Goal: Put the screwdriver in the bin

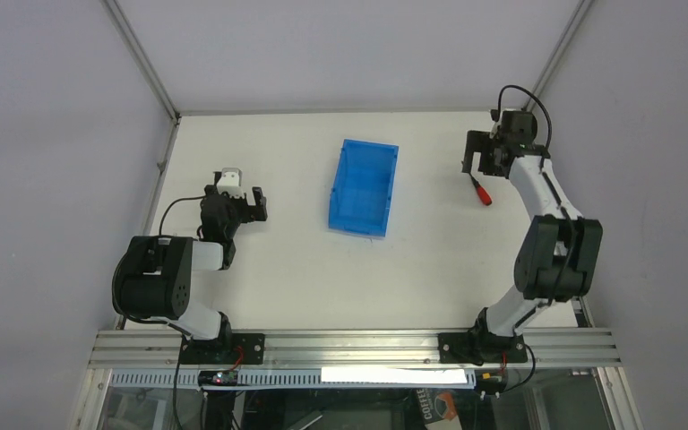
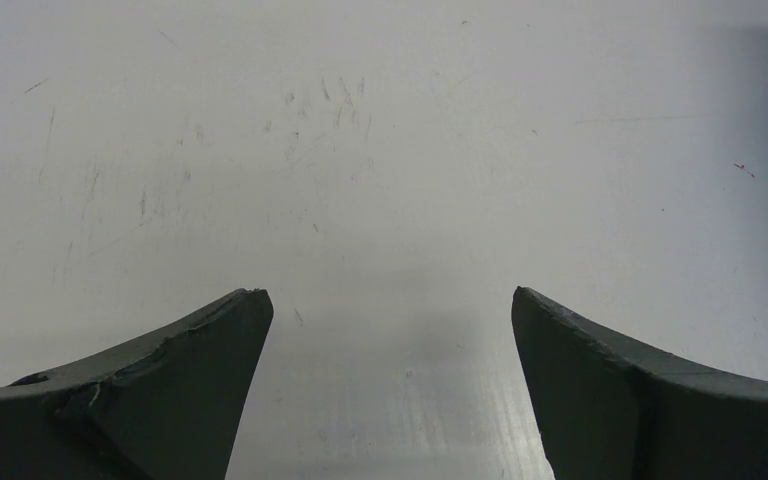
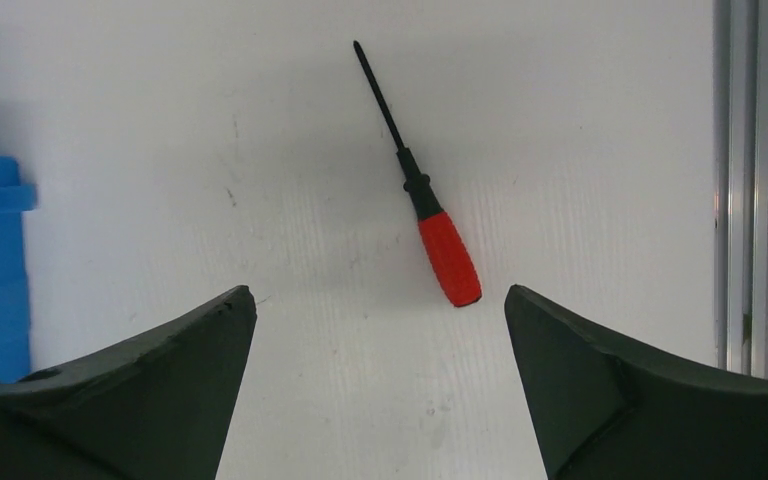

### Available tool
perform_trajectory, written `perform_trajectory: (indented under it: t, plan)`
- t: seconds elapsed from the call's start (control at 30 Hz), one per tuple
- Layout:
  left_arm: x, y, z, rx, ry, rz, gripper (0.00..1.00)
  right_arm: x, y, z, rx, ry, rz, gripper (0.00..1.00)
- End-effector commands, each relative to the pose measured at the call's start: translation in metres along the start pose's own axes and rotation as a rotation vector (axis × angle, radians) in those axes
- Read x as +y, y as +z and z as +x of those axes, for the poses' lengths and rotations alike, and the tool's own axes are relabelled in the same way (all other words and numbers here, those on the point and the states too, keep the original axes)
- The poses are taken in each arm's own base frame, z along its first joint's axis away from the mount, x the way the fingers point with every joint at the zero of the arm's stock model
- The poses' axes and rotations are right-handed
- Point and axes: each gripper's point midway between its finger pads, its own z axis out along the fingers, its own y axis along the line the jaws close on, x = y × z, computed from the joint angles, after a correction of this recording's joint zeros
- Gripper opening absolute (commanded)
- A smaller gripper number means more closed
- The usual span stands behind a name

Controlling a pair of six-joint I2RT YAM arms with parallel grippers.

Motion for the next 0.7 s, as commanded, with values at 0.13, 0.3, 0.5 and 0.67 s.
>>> perform_trajectory:
  t: [0.13,0.3,0.5,0.67]
  plan:
    - [-0.002,0.000,-0.013,-0.042,-0.021,0.014,0.99,-0.014,0.057,0.020,0.287,-0.194,-0.039,0.95]
    - [-0.002,0.000,-0.013,-0.041,-0.021,0.015,0.99,-0.025,0.082,0.041,0.373,-0.226,-0.024,0.89]
    - [-0.002,0.000,-0.013,-0.043,-0.021,0.015,0.99,-0.027,0.102,0.065,0.422,-0.212,-0.038,0.70]
    - [-0.002,0.000,-0.013,-0.042,-0.021,0.015,0.99,-0.028,0.105,0.068,0.409,-0.195,-0.032,0.27]
